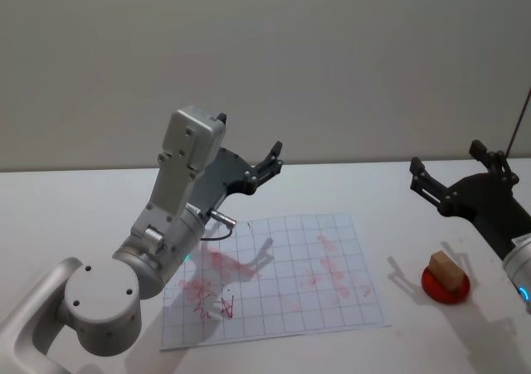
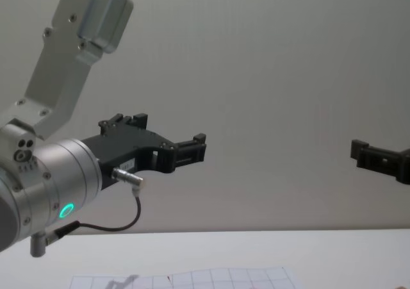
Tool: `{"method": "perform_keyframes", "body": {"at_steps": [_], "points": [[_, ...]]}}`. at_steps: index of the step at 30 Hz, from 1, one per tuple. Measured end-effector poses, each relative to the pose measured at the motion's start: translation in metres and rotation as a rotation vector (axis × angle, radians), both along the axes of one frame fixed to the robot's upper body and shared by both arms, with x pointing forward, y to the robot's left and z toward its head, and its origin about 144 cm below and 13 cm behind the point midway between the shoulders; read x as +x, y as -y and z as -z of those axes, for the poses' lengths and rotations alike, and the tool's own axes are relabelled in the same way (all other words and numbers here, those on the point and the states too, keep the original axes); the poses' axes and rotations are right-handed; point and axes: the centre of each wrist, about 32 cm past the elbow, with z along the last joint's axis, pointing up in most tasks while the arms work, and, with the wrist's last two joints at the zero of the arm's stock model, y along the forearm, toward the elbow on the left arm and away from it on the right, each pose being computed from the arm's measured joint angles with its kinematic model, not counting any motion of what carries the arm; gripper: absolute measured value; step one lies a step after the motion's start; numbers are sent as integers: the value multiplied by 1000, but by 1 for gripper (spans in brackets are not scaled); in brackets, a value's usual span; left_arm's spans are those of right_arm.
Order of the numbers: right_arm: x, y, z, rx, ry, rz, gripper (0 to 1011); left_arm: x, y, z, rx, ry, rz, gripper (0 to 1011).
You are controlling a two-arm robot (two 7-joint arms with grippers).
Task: Use the one hand to pick up the stamp and affix it onto the A4 paper.
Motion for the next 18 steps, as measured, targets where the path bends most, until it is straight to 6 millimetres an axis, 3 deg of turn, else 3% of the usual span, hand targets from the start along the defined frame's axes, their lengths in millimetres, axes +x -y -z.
{"method": "perform_keyframes", "body": {"at_steps": [18], "points": [[0,0,0,0,0,0,1001,0,0,0,0,0,0,1001]]}}
